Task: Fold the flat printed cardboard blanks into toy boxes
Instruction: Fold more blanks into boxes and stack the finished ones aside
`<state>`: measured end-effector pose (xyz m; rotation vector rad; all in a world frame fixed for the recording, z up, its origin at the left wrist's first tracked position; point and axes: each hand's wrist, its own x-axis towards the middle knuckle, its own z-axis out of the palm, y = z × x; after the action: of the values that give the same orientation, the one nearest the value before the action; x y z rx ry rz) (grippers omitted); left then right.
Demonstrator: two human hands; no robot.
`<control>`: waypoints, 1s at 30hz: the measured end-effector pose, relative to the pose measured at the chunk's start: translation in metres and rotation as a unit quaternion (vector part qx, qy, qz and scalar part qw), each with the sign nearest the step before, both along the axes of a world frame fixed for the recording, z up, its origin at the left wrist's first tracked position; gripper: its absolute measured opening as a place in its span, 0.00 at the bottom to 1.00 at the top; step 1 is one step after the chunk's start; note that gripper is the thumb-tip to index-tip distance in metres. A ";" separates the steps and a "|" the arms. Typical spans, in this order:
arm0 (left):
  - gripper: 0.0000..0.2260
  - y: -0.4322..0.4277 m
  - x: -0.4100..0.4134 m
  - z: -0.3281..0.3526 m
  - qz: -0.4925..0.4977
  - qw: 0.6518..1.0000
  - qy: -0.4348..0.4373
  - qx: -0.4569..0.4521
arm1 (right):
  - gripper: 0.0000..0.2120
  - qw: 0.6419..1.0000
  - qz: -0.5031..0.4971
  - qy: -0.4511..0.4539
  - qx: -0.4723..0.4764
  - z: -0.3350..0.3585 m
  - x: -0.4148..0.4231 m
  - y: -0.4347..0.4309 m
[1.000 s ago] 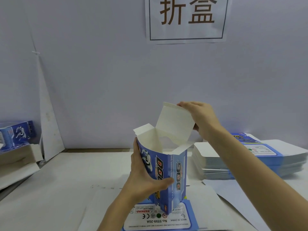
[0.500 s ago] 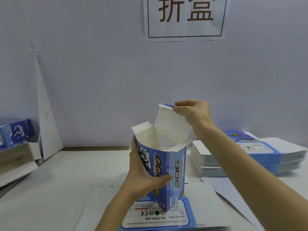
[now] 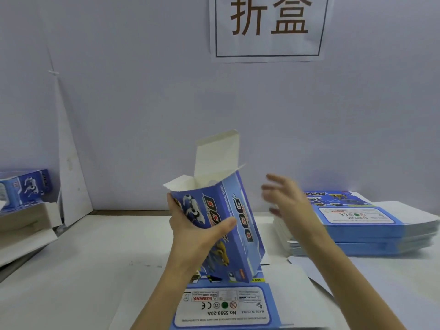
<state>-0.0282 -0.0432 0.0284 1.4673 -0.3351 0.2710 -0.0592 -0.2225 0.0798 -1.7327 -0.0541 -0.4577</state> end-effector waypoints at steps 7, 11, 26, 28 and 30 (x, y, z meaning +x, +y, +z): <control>0.53 -0.011 -0.016 0.016 0.019 0.998 0.041 0.033 | 0.50 0.986 0.073 0.019 -0.149 -0.034 -0.021 0.009; 0.25 -0.003 -0.017 0.022 -0.002 0.998 -0.025 0.052 | 0.41 0.992 0.122 0.040 0.018 -0.029 -0.024 -0.006; 0.29 -0.007 -0.021 0.020 -0.030 0.998 -0.039 0.047 | 0.29 0.991 0.123 0.003 0.053 -0.018 -0.031 -0.016; 0.24 -0.007 -0.021 0.021 -0.046 0.997 -0.014 0.063 | 0.33 0.991 0.127 0.002 0.042 -0.016 -0.033 -0.015; 0.25 -0.005 -0.019 0.019 -0.049 0.997 -0.009 0.062 | 0.34 0.992 0.125 -0.009 0.023 -0.014 -0.035 -0.015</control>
<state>-0.0474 -0.0487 0.0476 1.5668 -0.4440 0.1885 -0.0941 -0.2373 0.0659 -1.6505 -0.2695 -0.2867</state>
